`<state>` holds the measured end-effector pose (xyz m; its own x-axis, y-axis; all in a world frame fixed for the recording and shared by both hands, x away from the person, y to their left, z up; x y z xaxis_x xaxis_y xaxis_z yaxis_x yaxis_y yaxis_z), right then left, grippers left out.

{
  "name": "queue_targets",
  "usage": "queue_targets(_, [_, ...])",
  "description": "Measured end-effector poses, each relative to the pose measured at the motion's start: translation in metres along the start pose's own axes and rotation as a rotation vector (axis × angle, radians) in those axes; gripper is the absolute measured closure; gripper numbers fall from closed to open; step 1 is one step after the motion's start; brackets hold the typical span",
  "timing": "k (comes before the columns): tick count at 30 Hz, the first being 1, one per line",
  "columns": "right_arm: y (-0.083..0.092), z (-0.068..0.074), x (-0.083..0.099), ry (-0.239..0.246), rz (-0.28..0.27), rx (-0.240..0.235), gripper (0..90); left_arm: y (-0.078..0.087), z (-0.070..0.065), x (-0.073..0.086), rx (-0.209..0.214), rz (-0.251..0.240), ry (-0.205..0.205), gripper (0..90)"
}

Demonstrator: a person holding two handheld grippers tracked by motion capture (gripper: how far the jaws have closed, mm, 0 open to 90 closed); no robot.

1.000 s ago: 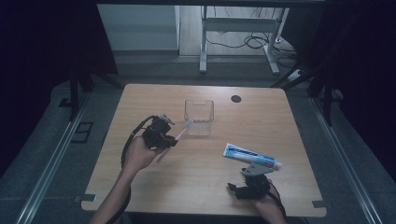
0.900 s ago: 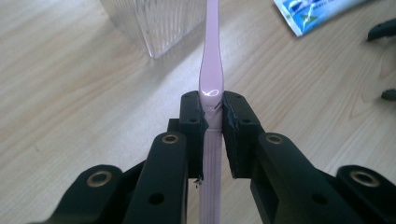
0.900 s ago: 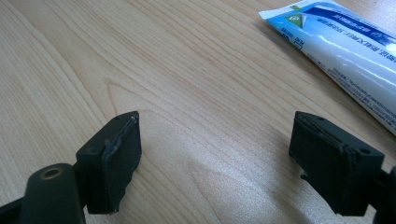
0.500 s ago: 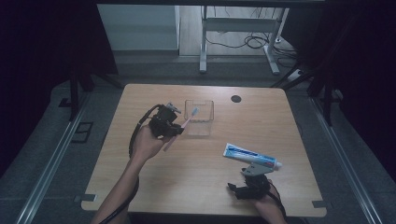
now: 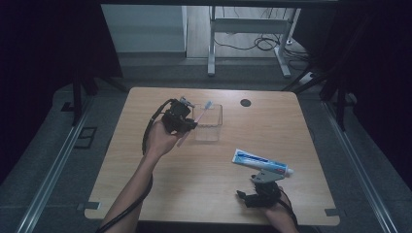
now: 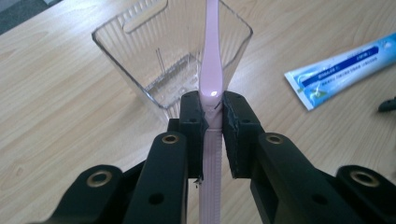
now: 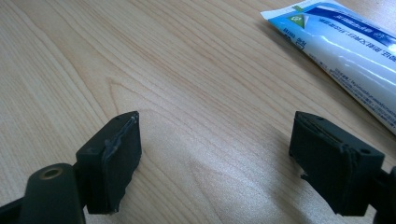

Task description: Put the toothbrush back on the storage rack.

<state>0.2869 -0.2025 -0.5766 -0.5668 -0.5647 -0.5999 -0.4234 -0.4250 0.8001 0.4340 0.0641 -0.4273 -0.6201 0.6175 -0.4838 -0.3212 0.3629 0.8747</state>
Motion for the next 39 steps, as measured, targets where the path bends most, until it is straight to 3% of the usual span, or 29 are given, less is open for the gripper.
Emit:
queue_targets(13, [0.0, 0.0, 0.0, 0.004, 0.001, -0.001, 16.8, -0.005, 0.009, -0.02, -0.016, -0.045, 0.03, 79.1])
queue_targets(39, [0.0, 0.001, 0.0, 0.008, 0.001, -0.006, 16.8, -0.018, 0.014, -0.064, -0.062, -0.158, 0.028, 79.0])
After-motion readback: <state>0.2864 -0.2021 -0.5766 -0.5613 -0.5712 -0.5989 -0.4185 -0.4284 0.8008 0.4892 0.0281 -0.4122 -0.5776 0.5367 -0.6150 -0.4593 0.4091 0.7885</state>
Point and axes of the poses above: each handheld gripper's, and its own axes: y roughly backward along the jaws, x roughly out of its underside, z roughly to its left, the point moved 5 cm from there along -y, roughly forward along the jaws, and after that the axes turned 10 degrees about z, right-handed, at the moved point
